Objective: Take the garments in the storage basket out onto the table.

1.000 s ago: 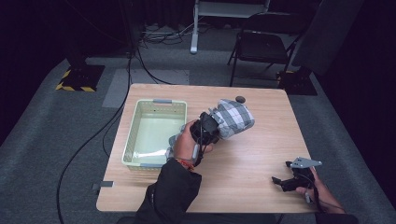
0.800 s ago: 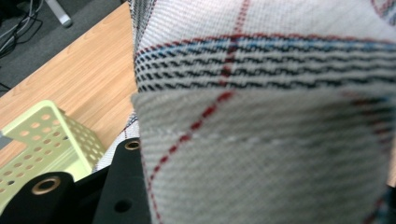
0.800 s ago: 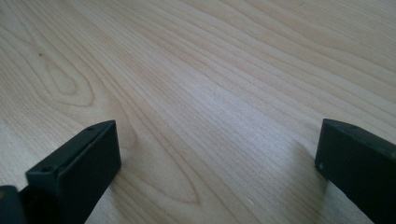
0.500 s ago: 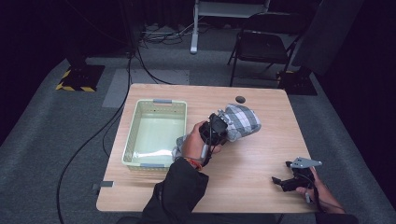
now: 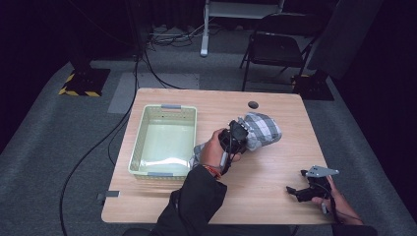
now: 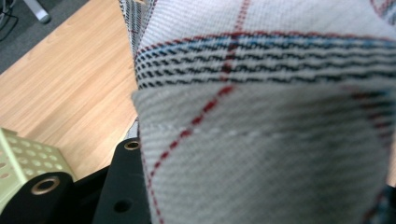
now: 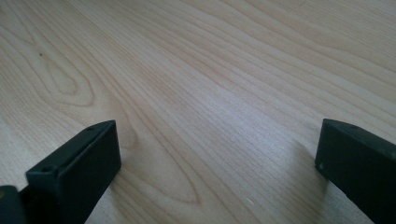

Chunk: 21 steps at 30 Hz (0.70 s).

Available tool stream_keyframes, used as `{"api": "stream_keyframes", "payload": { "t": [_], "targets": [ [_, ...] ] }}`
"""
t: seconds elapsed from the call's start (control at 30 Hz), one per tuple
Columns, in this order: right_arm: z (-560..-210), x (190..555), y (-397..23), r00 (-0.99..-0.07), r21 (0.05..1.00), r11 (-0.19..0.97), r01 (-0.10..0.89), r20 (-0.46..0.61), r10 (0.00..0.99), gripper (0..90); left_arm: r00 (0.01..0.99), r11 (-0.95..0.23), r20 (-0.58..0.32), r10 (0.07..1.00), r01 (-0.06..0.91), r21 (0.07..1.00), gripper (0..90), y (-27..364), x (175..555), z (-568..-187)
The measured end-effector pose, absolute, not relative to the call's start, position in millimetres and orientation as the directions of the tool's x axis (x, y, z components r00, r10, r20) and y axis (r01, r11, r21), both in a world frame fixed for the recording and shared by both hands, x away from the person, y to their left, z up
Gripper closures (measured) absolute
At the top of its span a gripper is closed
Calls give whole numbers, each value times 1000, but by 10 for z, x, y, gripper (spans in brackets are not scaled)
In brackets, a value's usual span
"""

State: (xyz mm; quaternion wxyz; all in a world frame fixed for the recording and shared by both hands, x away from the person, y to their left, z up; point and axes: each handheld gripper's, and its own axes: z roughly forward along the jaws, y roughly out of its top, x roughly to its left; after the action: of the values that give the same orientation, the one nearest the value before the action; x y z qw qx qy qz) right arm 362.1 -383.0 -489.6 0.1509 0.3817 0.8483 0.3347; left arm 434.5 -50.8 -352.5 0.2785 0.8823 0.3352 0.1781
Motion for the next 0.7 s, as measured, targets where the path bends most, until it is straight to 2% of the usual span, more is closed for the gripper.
{"api": "stream_keyframes", "payload": {
  "t": [0.7],
  "targets": [
    [-4896, 3621, -3830, -665, 683, 486, 545, -1, 747, 3, 728, -622, 68, 683, 530, 576, 555, -661, 4413, -3768]
  ]
}}
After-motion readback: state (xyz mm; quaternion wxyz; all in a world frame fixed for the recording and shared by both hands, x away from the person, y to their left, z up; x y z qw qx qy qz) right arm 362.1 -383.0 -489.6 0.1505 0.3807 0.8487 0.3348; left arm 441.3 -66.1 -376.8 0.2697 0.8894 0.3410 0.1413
